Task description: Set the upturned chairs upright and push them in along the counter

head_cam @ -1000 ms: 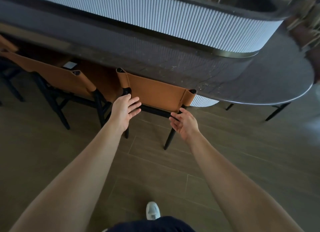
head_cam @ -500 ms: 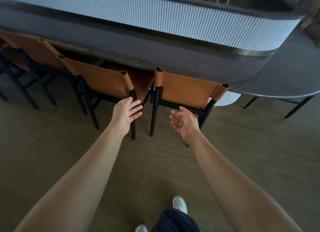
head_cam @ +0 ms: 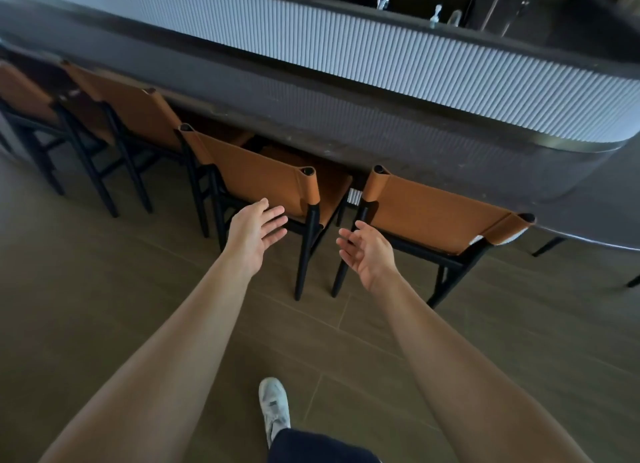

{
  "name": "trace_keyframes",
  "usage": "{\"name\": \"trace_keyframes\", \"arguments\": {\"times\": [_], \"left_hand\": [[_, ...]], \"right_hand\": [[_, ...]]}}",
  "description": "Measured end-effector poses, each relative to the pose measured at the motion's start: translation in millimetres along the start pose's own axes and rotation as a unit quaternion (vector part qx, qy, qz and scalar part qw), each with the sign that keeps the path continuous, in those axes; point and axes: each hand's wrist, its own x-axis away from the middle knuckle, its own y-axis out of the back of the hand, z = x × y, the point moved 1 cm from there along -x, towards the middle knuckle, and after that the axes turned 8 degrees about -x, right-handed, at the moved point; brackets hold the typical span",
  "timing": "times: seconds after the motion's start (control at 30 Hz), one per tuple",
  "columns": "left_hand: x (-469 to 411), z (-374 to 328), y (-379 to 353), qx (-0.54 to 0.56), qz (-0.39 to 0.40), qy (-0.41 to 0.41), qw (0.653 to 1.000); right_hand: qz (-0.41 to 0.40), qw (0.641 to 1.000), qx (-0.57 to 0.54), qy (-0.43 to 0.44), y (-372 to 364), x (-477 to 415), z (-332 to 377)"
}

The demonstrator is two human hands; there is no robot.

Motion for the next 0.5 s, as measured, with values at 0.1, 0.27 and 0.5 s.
{"name": "trace_keyframes", "arguments": {"times": [0.1,0.27,0.5], "left_hand": [[-37.9,-20.5,6.8,-0.007,0.001,0.003,1.0],[-96.5,-46.2,16.6,-0.029,0.0,0.02,0.999],[-163.2,-60.8,24.8,-0.033,0.001,0.067,0.997]], "right_hand": [[-0.009,1.0,0.004,-0.011,-29.0,-29.1,-1.9],[-0.016,0.999,0.018,-0.04,-70.4,-68.7,-6.2],[-0.017,0.996,0.05,-0.073,-124.3,-111.6,-10.2]]}}
